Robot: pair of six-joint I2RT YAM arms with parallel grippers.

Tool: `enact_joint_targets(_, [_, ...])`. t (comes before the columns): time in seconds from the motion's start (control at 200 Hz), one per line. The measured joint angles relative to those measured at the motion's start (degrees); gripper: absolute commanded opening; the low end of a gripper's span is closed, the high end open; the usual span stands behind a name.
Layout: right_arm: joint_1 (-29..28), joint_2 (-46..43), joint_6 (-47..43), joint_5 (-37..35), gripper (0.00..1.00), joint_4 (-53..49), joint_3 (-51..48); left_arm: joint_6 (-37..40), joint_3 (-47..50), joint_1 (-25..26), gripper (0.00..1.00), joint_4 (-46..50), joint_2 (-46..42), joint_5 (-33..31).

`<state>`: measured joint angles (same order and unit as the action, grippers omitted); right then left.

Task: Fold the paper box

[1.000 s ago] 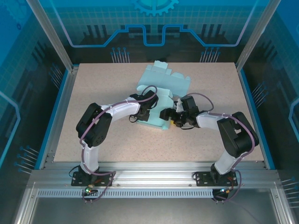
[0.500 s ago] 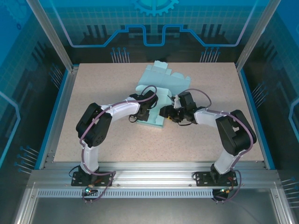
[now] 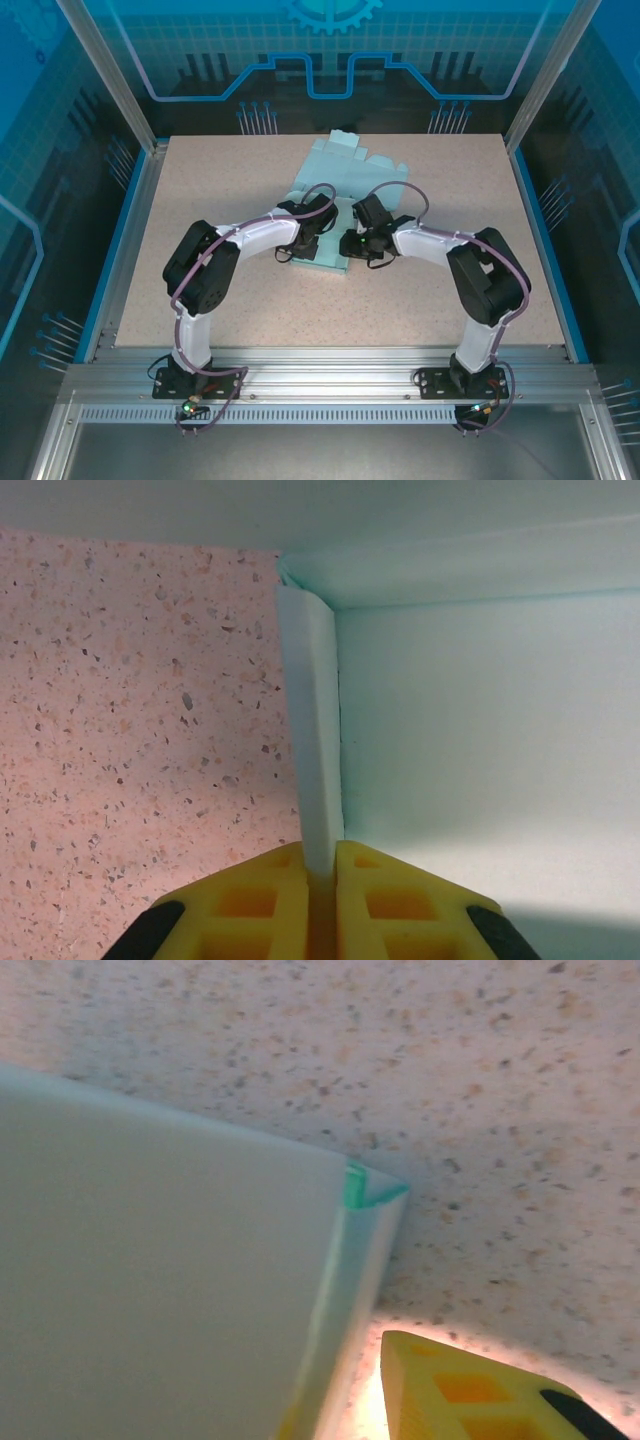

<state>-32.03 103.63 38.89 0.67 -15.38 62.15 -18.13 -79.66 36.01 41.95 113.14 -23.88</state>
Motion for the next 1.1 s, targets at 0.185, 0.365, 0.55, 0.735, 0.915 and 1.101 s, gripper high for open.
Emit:
enact_joint_targets(0.185, [-1.57, 1.07, 0.07, -6.05, 0.19, -1.38, 1.84, -1.11, -0.02, 0.07, 0.16, -0.07, -0.02, 0.24])
enact_joint_targets(0.365, [-1.99, 3.43, 0.28, -11.56, 0.18, -2.16, 4.37, -1.44, 0.02, 0.24, 0.36, 0.11, -0.83, 1.90])
enact_joint_targets(0.55, [-2.25, 5.27, 0.24, -15.52, 0.18, -2.08, 5.46, -3.13, 2.27, 0.39, 0.54, -0.92, -6.82, 3.39])
enact_joint_targets(0.735, [-2.69, 5.53, 0.02, -17.29, 0.15, -2.21, 5.79, -5.77, 7.39, -1.33, 0.69, -4.13, -19.17, 4.44])
enact_joint_targets(0.915, [-3.08, 5.46, -0.81, -18.47, 0.15, -2.27, 5.84, -3.87, 16.02, -7.39, 0.76, -12.39, -31.54, 7.28])
enact_joint_targets(1.101, [-3.08, 5.07, -3.02, -18.10, 0.14, -1.90, 5.68, 11.47, 18.23, -10.62, 0.85, -21.99, -33.81, 12.52])
